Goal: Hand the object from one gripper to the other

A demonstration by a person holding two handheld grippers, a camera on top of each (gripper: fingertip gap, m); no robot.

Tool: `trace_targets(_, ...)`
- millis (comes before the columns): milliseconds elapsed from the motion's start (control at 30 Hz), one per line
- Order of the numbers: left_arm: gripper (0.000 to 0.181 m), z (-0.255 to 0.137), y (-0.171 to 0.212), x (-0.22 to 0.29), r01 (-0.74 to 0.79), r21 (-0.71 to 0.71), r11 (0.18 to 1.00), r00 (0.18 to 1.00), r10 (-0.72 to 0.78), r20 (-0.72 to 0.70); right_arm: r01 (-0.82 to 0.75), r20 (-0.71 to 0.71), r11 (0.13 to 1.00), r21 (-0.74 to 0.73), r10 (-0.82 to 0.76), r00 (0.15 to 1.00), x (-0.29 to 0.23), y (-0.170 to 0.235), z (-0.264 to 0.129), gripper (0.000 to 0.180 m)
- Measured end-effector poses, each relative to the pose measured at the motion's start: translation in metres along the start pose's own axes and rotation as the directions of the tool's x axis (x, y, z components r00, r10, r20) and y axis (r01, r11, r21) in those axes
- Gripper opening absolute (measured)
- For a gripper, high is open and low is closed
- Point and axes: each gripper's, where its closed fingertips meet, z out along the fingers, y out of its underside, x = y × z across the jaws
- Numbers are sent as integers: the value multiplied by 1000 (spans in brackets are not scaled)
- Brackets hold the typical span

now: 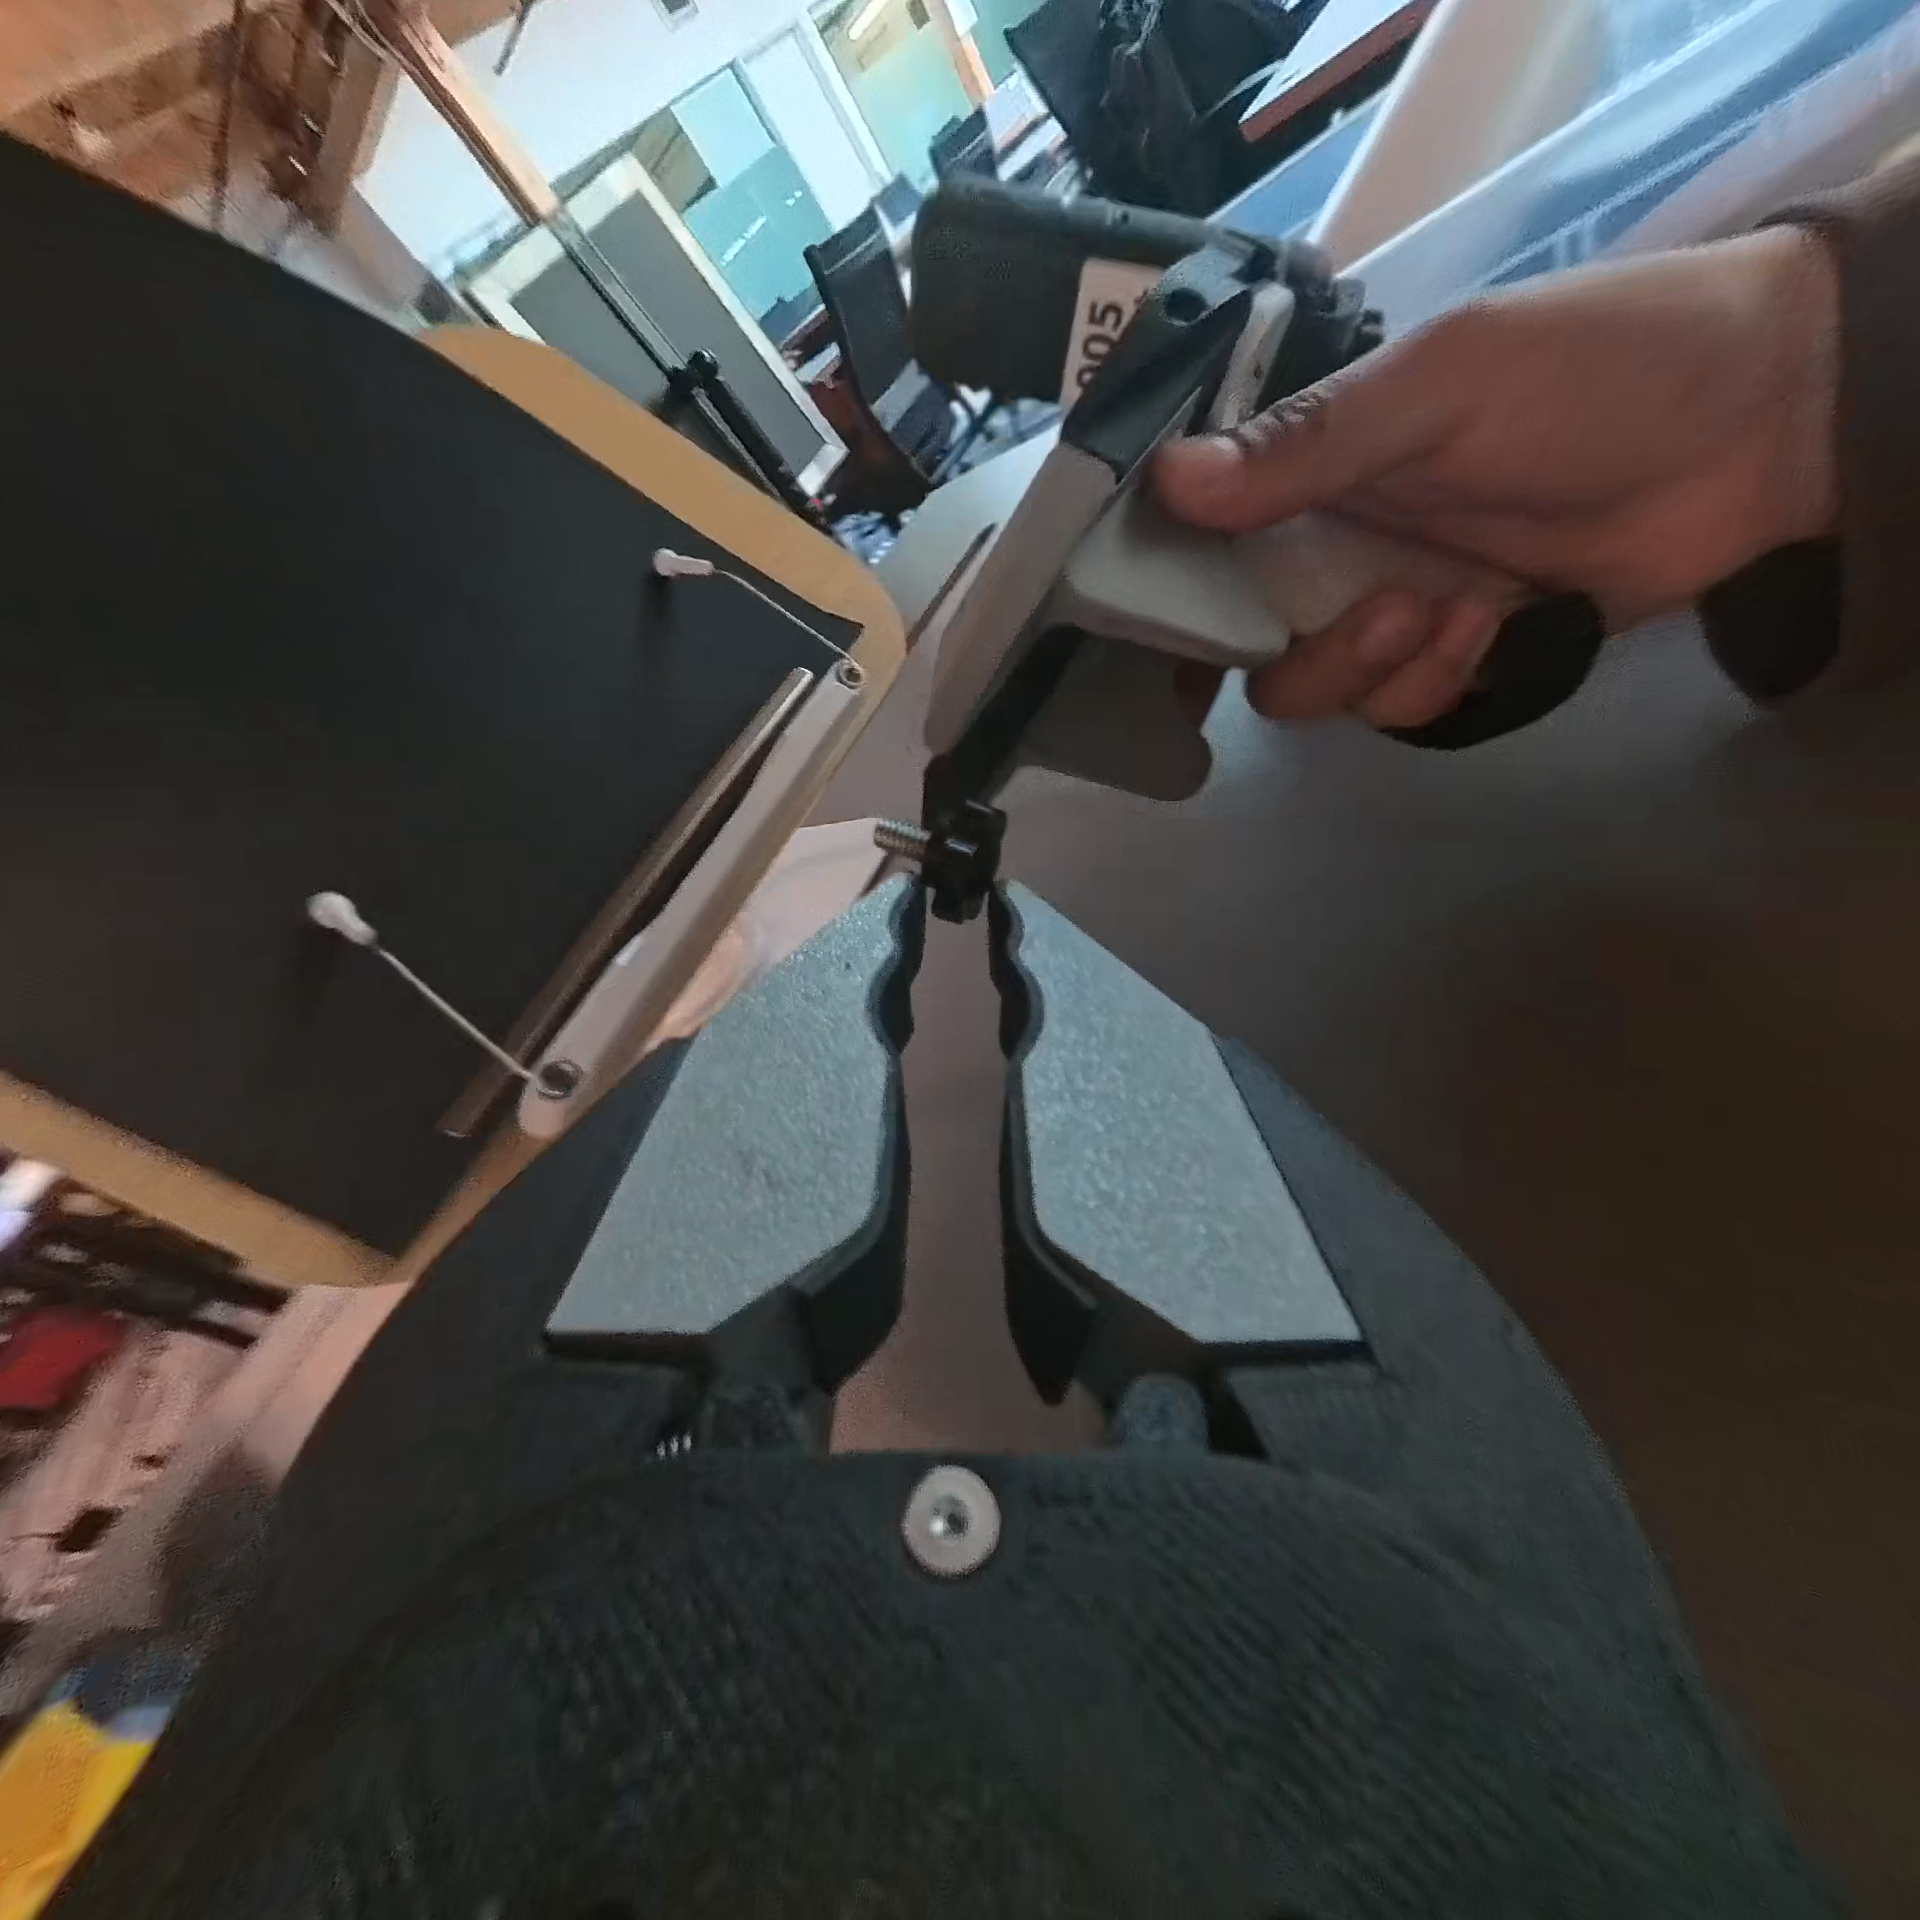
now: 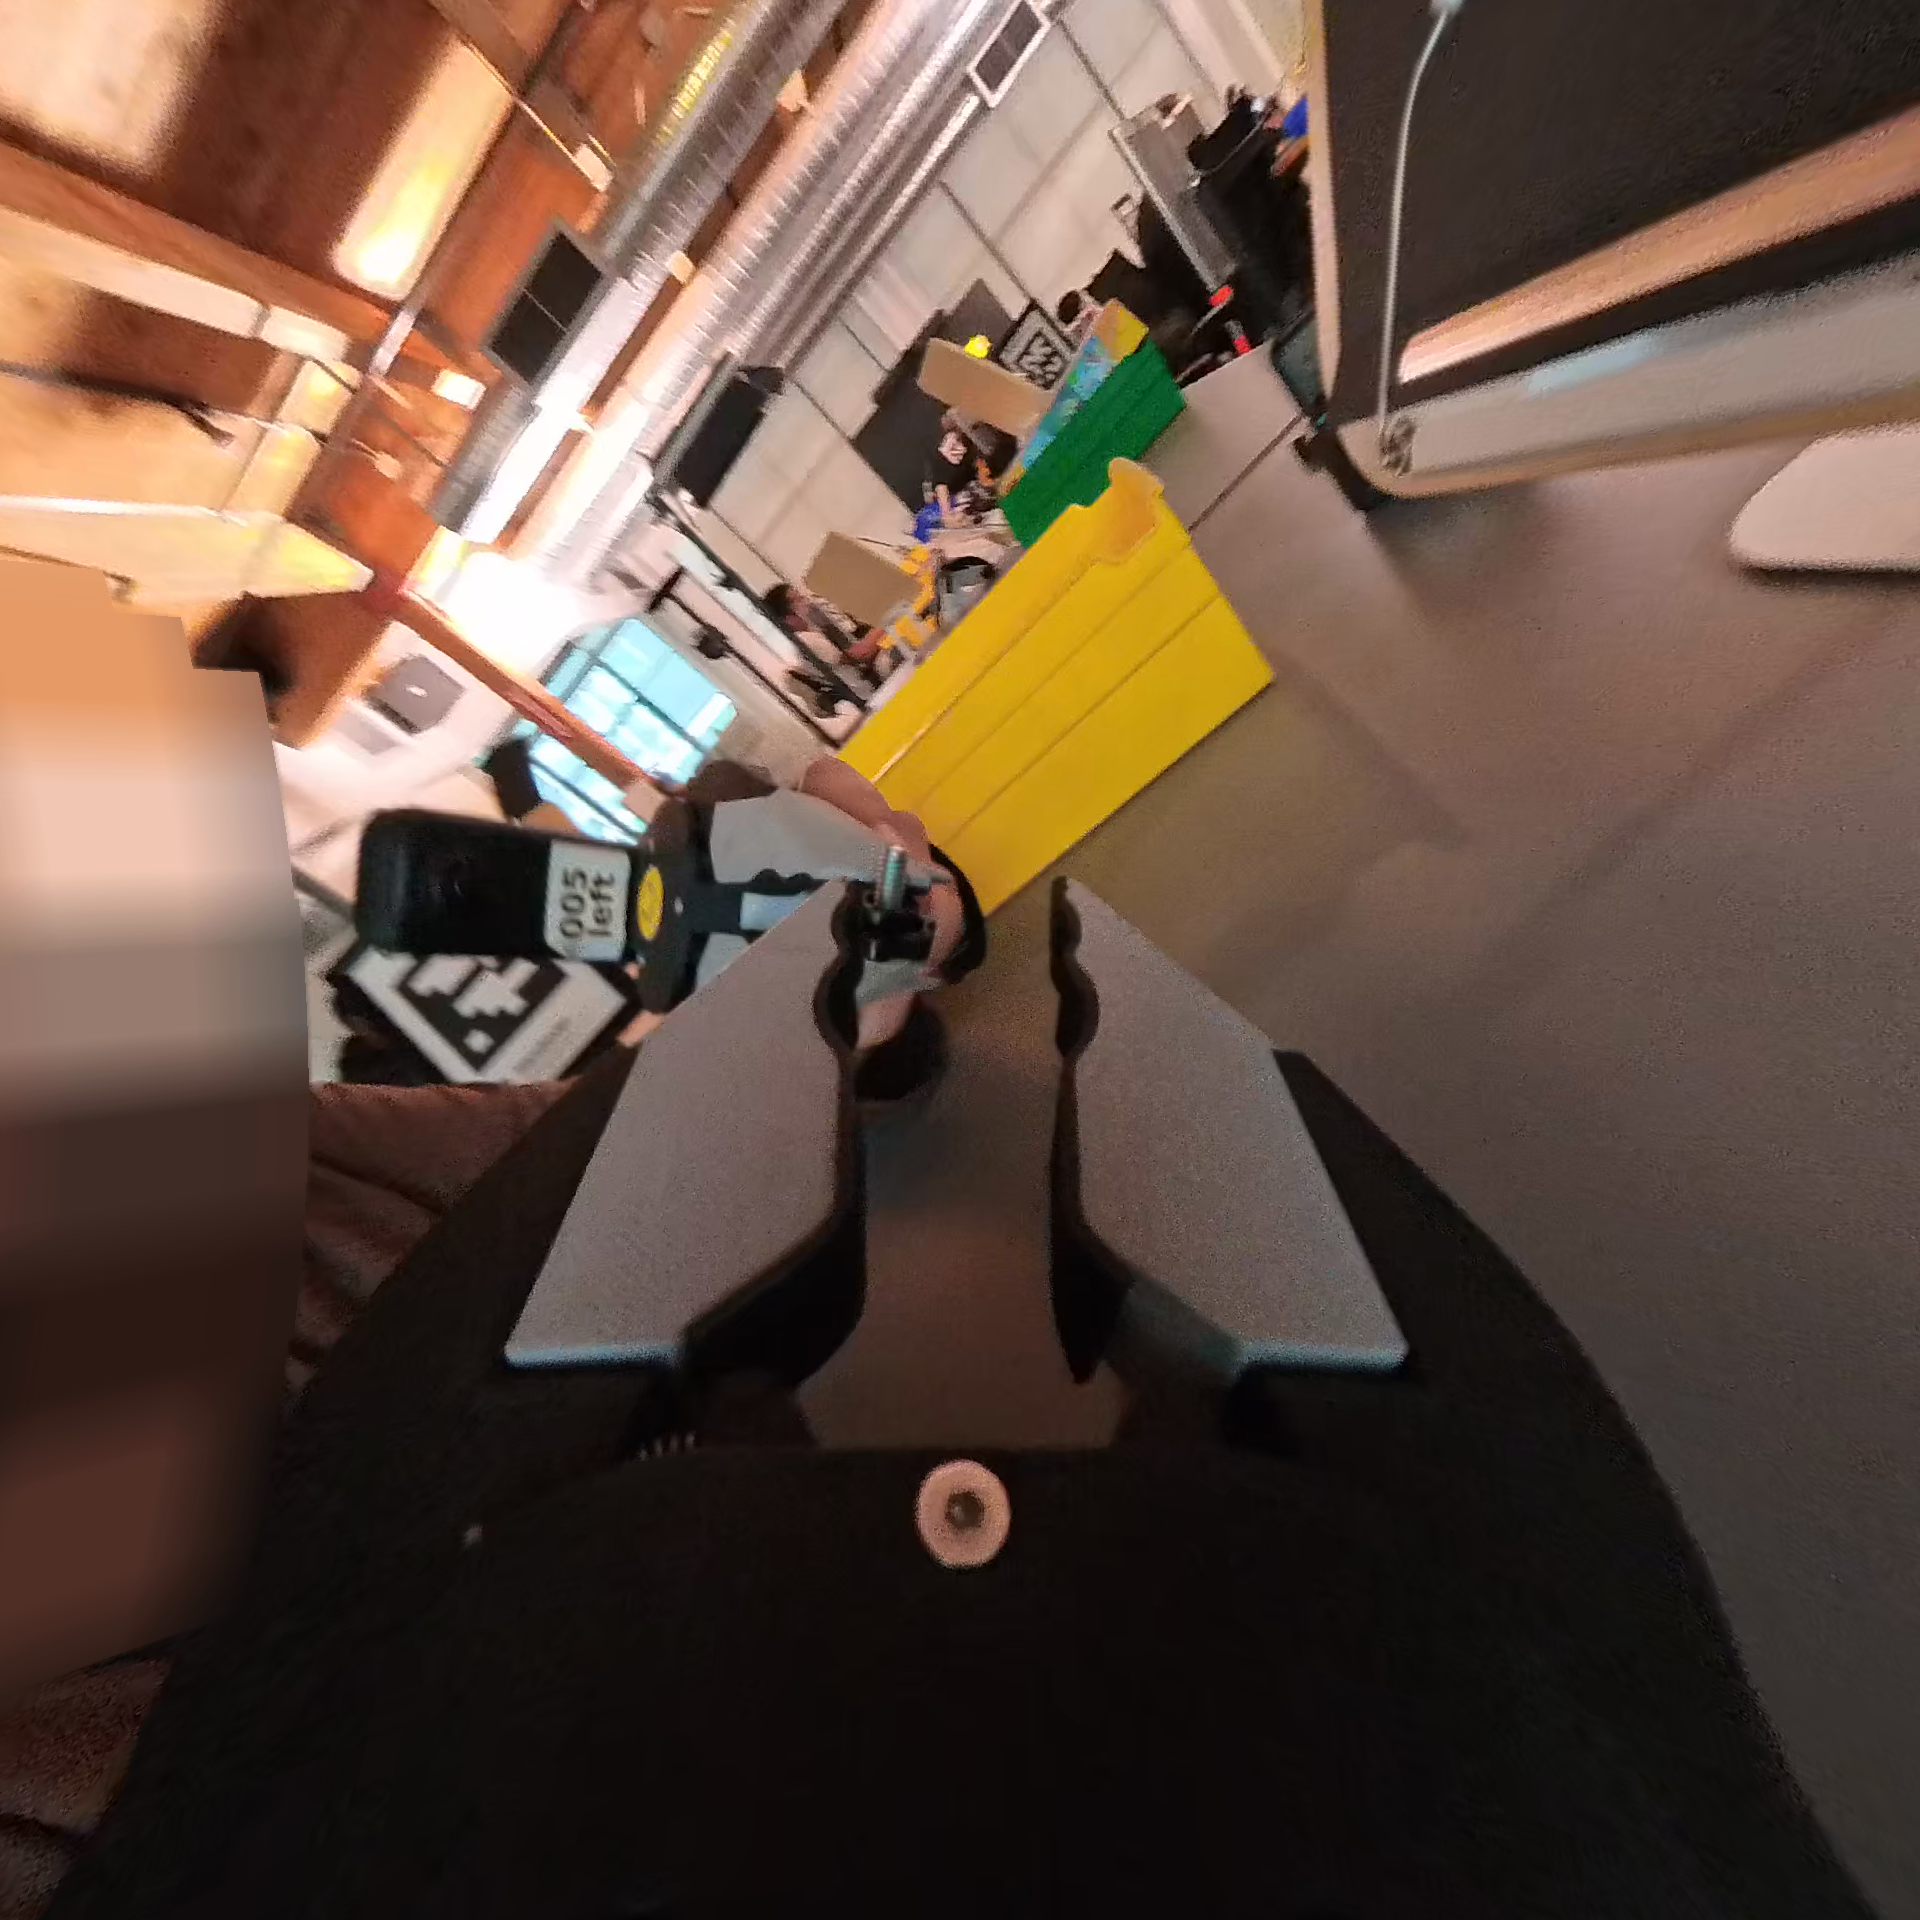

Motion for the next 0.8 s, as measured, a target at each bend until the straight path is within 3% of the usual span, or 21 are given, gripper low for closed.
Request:
trace_targets(33, 9, 1, 2, 2, 66, -2, 998, 997, -66, -46, 48, -23, 999, -6, -48, 999, 0, -1, -1, 36)
trace_targets(233, 9, 2, 14, 9, 450, -62, 891, 850, -449, -275, 383, -67, 900, -206, -404, 912, -16, 20, 8, 55)
trace_targets(400, 8, -4, 8, 17, 580, -103, 808, 711, -564, -420, 545, -126, 784, -297, -599, 791, -14, 29, 12, 55)
trace_targets(633, 8, -6, 7, 28, 555, -121, 823, 698, -540, -471, 526, -97, 782, -334, -583, 806, -11, 38, 12, 22)
trace_targets(800, 9, -7, 2, 28, 559, -95, 824, 699, -529, -481, 425, -69, 855, -298, -463, 884, -13, 35, 11, 20)
